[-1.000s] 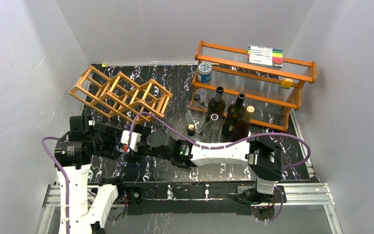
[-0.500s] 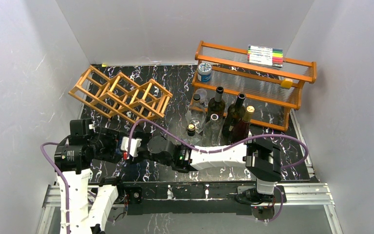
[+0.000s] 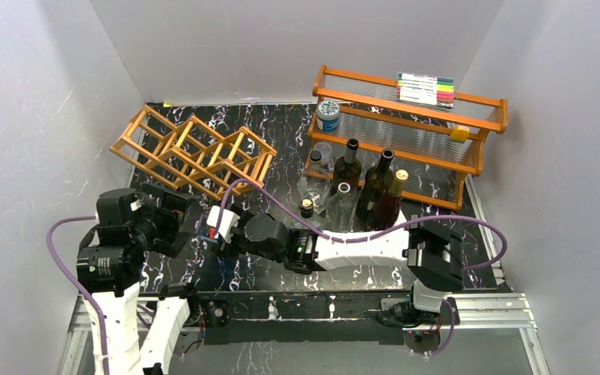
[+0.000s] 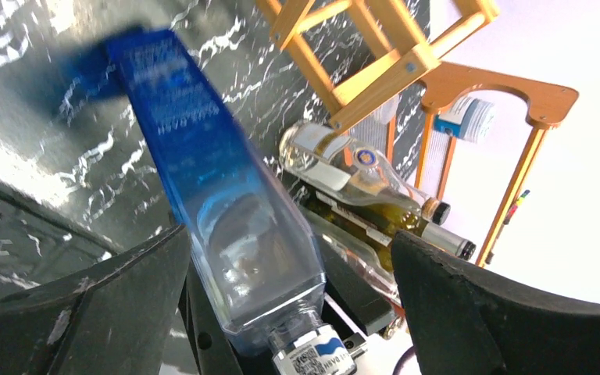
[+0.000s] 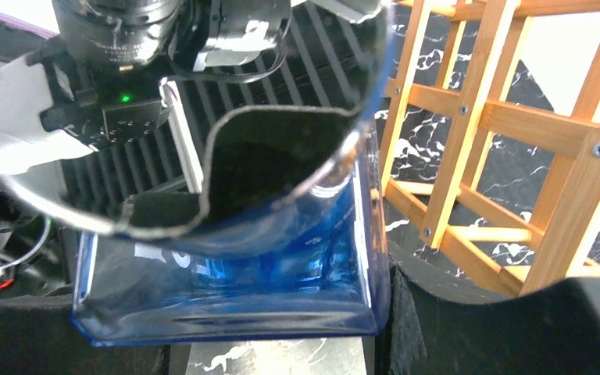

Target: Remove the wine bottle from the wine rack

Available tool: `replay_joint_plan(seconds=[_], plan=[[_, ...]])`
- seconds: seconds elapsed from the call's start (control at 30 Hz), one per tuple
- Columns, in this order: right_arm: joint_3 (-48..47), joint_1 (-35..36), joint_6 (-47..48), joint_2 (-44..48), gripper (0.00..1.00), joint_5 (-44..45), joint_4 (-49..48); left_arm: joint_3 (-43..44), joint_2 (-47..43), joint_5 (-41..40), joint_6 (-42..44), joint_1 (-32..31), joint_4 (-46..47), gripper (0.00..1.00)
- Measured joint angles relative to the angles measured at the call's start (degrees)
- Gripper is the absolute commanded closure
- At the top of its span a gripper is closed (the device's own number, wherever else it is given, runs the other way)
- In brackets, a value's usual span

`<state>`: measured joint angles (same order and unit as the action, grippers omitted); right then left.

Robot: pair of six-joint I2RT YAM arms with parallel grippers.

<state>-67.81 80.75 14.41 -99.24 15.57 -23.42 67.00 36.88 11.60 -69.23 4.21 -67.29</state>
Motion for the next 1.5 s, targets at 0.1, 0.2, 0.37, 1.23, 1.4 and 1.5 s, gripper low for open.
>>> replay_joint_plan(seconds=[0.1, 0.2, 0.37, 1.23, 1.4, 1.5], plan=[[-0.1, 0.0, -2.8, 1.7, 1.0, 0.3, 3.6, 4.5, 1.3, -4.3, 3.7, 0.0, -0.1, 0.02], [-1.5, -0.2, -6.0, 2.6, 1.0, 0.5, 8.3, 8.4, 1.9, -8.6, 7.5, 0.0, -0.1, 0.02], [-6.4, -1.4, -12.2, 2.6, 1.0, 0.0, 18.2, 12.5, 2.2, -16.2, 13.4, 0.0, -0.5, 0.02], [-11.7, -3.5, -17.8, 1.3, 0.02, 0.8, 27.9, 16.3, 0.8, -24.1, 27.5, -0.5, 3.5, 0.02], [-15.7, -3.5, -16.8, 1.3, 0.02, 1.0, 31.8, 16.5, 1.4, -21.4, 32.4, -3.5, 7.4, 0.02], [-20.3, -3.5, -15.8, 1.6, 0.02, 1.4, 34.5, 18.7, 3.3, -20.9, 36.9, -7.2, 10.9, 0.02]])
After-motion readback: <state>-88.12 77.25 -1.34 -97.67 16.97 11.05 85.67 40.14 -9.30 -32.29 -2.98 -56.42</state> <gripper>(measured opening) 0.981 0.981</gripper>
